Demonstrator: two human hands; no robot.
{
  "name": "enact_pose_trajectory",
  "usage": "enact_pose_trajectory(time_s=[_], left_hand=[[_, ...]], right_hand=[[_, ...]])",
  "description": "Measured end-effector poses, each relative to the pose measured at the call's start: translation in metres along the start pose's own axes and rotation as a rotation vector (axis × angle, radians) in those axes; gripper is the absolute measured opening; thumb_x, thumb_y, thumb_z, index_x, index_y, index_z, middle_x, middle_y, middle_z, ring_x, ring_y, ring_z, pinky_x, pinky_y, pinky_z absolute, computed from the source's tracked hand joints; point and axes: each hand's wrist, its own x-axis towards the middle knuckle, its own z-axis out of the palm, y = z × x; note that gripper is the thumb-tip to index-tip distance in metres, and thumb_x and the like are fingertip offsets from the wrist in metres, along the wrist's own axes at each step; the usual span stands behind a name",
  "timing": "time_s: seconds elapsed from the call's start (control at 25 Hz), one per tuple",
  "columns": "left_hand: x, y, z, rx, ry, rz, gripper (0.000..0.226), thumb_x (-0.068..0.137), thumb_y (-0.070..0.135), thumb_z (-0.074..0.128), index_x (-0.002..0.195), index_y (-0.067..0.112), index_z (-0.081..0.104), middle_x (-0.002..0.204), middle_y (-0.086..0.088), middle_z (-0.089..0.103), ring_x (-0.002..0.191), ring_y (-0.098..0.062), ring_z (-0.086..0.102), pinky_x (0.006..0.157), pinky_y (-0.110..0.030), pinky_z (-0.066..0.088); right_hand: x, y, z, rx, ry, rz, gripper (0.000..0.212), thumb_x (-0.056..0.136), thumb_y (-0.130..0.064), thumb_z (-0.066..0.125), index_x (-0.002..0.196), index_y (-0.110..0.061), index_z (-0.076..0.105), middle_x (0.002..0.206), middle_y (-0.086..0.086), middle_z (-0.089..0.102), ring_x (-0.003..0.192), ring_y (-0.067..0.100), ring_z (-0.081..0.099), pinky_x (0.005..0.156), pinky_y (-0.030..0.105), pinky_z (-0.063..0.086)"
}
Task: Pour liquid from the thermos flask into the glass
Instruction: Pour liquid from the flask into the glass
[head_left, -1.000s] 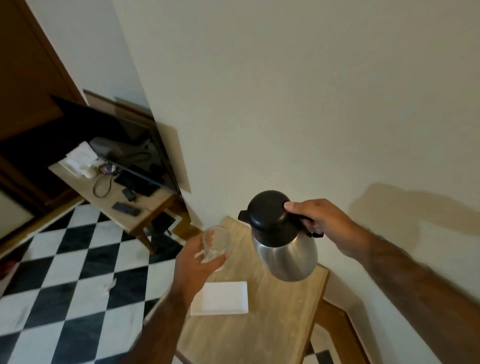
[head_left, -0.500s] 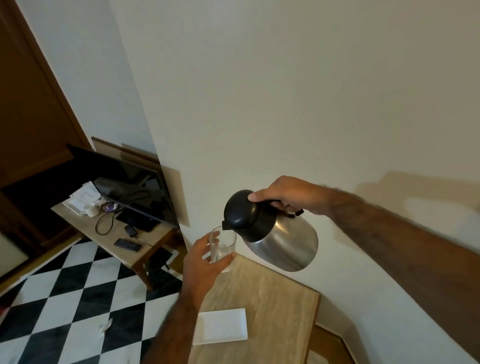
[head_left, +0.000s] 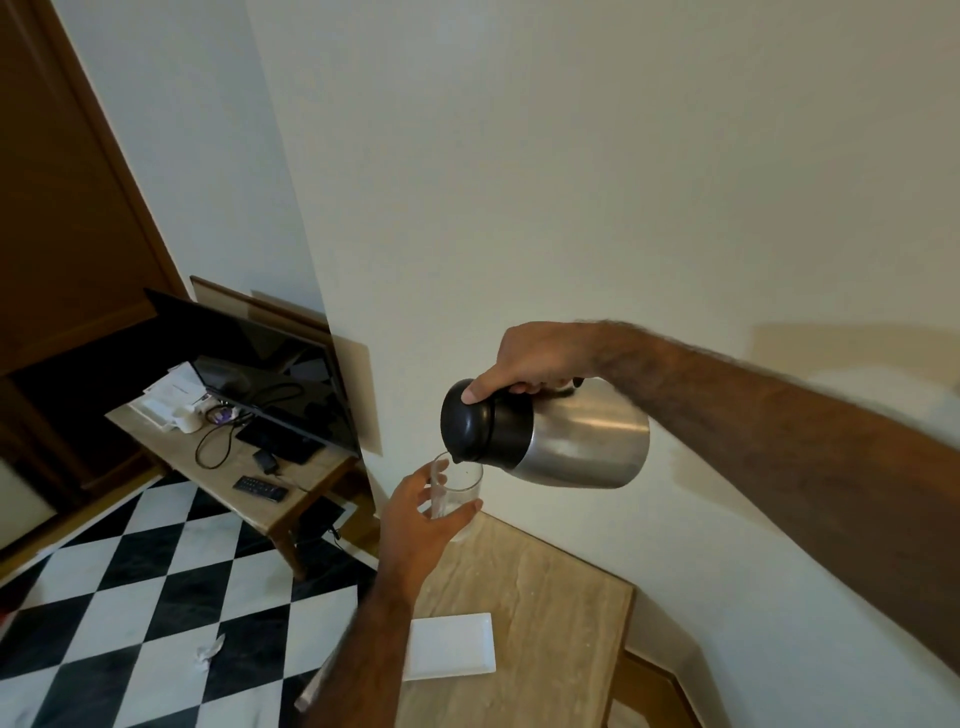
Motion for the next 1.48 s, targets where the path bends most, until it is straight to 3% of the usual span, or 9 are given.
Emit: enact_pose_trajectory(time_s=[0.12,0.32,0.52,0.68,0.88,1.0,1.2,1.36,1.48], left_hand=[[0.0,0.003,-0.002,0.016,0.002,-0.027,0.064,0.081,0.039,0.087,0.138,0.024,0.062,0.135,0.002,0.067,0.118,-0.017,0.064,0.096,-0.033,0.053],[0.001,0.0,-0.005,-0.025,-0.008,-0.053,0.063,0.081,0.042,0.086,0.137,0.027,0.06,0.141,0.0,0.065,0.122,-0.018,0.063,0.105,-0.043,0.054],[0.003,0.001,-0.005,-0.012,0.024,-0.051,0.057,0.079,0.046,0.087,0.125,0.042,0.054,0.142,0.003,0.064,0.115,-0.011,0.06,0.093,-0.028,0.05],[0.005,0.001,-0.006,-0.036,0.05,-0.066,0.06,0.078,0.043,0.089,0.124,0.045,0.051,0.145,0.002,0.062,0.116,-0.011,0.058,0.098,-0.035,0.052],[0.007,0.0,-0.006,-0.079,0.064,-0.063,0.062,0.077,0.039,0.091,0.125,0.045,0.053,0.146,0.002,0.062,0.118,-0.011,0.058,0.101,-0.038,0.054],[0.008,0.0,-0.005,-0.064,0.078,-0.074,0.063,0.077,0.042,0.091,0.126,0.047,0.052,0.144,0.006,0.061,0.118,-0.01,0.058,0.106,-0.043,0.054],[0.011,-0.003,-0.005,-0.082,0.07,-0.077,0.054,0.076,0.044,0.091,0.114,0.054,0.054,0.134,0.017,0.057,0.115,-0.008,0.058,0.101,-0.036,0.052],[0.011,-0.002,-0.006,-0.098,0.086,-0.076,0.065,0.076,0.045,0.091,0.132,0.042,0.058,0.141,0.009,0.062,0.117,-0.01,0.059,0.105,-0.044,0.055],[0.01,0.001,-0.009,-0.101,0.087,-0.066,0.063,0.077,0.041,0.091,0.131,0.041,0.057,0.14,0.008,0.062,0.118,-0.01,0.059,0.102,-0.039,0.054]], right_hand=[[0.004,-0.016,-0.002,-0.076,-0.032,-0.001,0.058,0.078,-0.067,0.076,0.053,-0.021,0.053,0.042,-0.009,0.045,0.03,0.008,0.035,0.036,0.015,0.027],[0.014,-0.039,-0.006,-0.158,-0.108,-0.001,0.056,0.081,-0.066,0.075,0.053,-0.023,0.053,0.043,-0.01,0.044,0.032,0.007,0.035,0.048,0.025,0.03],[0.023,-0.052,-0.014,-0.201,-0.177,0.032,0.054,0.077,-0.066,0.078,0.058,-0.021,0.055,0.047,-0.007,0.044,0.037,0.011,0.033,0.048,0.026,0.028],[0.033,-0.054,-0.01,-0.139,-0.068,-0.02,0.039,0.086,-0.039,0.082,0.074,-0.007,0.063,0.071,0.011,0.063,0.06,0.026,0.054,0.055,0.032,0.042],[0.033,-0.054,-0.019,-0.098,-0.113,-0.002,0.039,0.086,-0.031,0.082,0.069,-0.004,0.059,0.058,0.009,0.052,0.051,0.024,0.043,0.049,0.031,0.032],[0.036,-0.054,-0.018,-0.005,-0.044,-0.026,0.032,0.088,-0.017,0.082,0.07,-0.002,0.06,0.066,0.015,0.056,0.056,0.029,0.046,0.052,0.034,0.036],[0.037,-0.059,-0.022,-0.121,-0.11,-0.004,0.039,0.084,-0.039,0.084,0.074,-0.009,0.062,0.066,0.006,0.058,0.054,0.02,0.047,0.051,0.03,0.037],[0.038,-0.06,-0.02,-0.158,-0.131,0.003,0.045,0.08,-0.05,0.083,0.072,-0.013,0.061,0.061,0.002,0.054,0.05,0.018,0.042,0.049,0.028,0.033],[0.036,-0.062,-0.021,-0.179,-0.201,0.041,0.052,0.075,-0.063,0.081,0.07,-0.017,0.058,0.054,-0.004,0.046,0.042,0.014,0.034,0.046,0.026,0.026]])
